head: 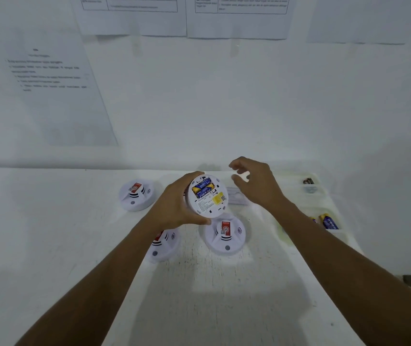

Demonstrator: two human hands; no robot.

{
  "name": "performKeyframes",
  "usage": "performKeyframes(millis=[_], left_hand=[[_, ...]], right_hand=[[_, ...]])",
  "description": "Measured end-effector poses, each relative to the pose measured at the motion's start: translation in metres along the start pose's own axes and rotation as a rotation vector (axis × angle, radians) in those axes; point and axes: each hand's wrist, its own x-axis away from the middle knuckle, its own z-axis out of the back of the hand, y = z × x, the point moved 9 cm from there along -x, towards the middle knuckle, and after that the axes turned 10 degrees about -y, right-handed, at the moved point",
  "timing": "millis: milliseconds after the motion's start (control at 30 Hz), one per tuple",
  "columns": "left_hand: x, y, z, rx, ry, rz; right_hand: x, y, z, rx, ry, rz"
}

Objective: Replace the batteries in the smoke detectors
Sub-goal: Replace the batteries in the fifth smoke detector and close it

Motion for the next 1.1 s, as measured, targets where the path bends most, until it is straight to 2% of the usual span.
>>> performKeyframes(millis=[100,200,400,500,700,833,967,1100], left_hand=[[-0.006,0.010,-0.010,-0.039,-0.020,-0.013],[-0.010,0.025,-0.022,-0.113,-0.031,-0.059],[-0.014,0.048,-0.029,-0.234,-0.019,-0.062],[-0.008,0.054,-0.028,-0.184,0.004,-0.120],[0.000,0.052,-0.029,-0.127,0.021,-0.125],[0.003,0.045,-0.030,-0.093,-0.001,-0.064],[0.008,0.049,-0.026,-0.015,0.034,-0.092],[0.009,0.052,-0.033,0.009,0.004,-0.109]], right_hand=[[0.019,-0.040,-0.002,-0.027,-0.031,0.060],[0.032,-0.056,-0.009,0.026,-0.063,0.032],[0.052,-0.064,0.000,0.008,0.043,-0.038],[0.059,-0.071,0.005,0.029,0.108,-0.050],[0.069,-0.078,0.006,0.073,0.171,-0.073],[0.073,-0.081,0.001,0.054,0.150,-0.006],[0.077,-0.081,-0.004,0.002,0.081,0.141],[0.089,-0.090,0.002,0.094,0.152,0.306]])
